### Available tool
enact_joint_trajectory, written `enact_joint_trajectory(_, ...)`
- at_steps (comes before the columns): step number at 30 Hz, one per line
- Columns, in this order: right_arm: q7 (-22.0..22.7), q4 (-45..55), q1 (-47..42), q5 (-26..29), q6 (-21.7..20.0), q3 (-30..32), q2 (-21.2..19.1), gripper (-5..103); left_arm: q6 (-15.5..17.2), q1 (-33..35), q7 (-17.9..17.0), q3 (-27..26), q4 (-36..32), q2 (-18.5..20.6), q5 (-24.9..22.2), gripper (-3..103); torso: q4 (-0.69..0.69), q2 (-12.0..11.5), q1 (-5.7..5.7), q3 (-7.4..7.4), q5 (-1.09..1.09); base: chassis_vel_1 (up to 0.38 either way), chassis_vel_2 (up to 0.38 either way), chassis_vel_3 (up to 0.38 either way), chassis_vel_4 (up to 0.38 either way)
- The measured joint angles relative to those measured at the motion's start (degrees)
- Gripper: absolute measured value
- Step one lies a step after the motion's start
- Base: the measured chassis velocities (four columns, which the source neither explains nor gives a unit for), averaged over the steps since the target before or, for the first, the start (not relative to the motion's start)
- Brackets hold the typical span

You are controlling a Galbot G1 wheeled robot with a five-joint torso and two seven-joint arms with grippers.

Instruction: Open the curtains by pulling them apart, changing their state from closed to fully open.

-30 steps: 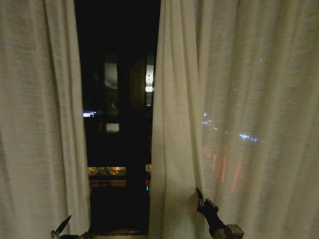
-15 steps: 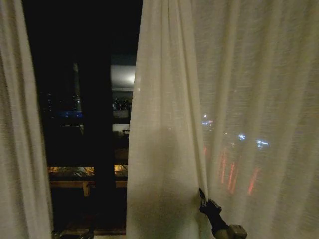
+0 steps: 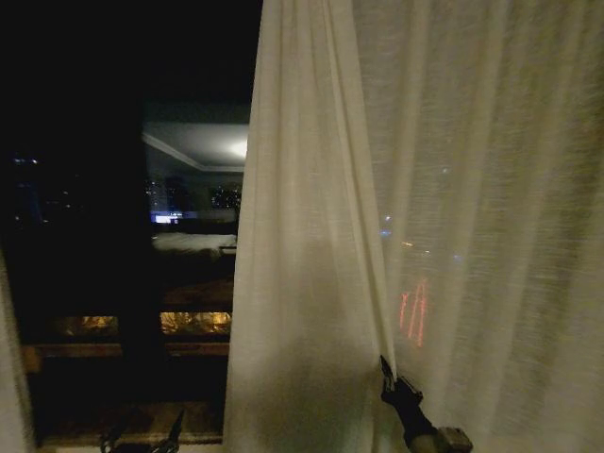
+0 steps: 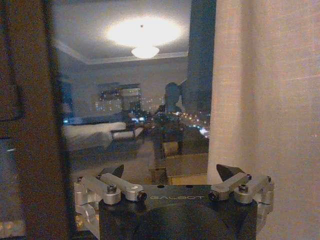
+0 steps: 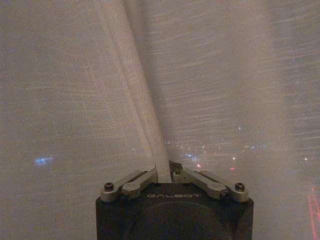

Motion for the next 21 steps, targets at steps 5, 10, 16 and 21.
enact_joint_trajectory(5, 0.1, -0.2, 0.0, -0.4, 0.3, 0.1, 0.0, 0, 0.0, -0.2, 0.1, 0.0, 0.2, 0.0, 0.0, 100, 0.00, 0.0, 0.00, 0.00, 0.00, -0.352, -0.348, 0.366, 0.334)
enact_joint_trajectory(10, 0.3, -0.3, 0.0, -0.8, 0.5, 0.1, 0.0, 0, 0.0, -0.2, 0.2, 0.1, 0.3, 0.1, 0.0, 100, -0.01, 0.0, 0.00, 0.00, 0.01, -0.306, -0.314, 0.312, 0.317)
enact_joint_trajectory(16, 0.4, -0.3, -0.1, -0.9, 0.4, 0.1, 0.0, 0, 0.0, -0.2, 0.9, 0.0, 0.3, 0.1, -0.2, 100, 0.00, 0.0, 0.00, 0.00, 0.00, -0.248, -0.247, 0.250, 0.239)
enact_joint_trajectory(21, 0.4, -0.2, -0.2, -0.9, 0.4, 0.0, 0.0, 0, 0.0, -0.2, 1.3, -0.1, 0.3, 0.1, -0.3, 100, 0.00, 0.0, 0.01, 0.00, -0.02, -0.234, -0.224, 0.240, 0.228)
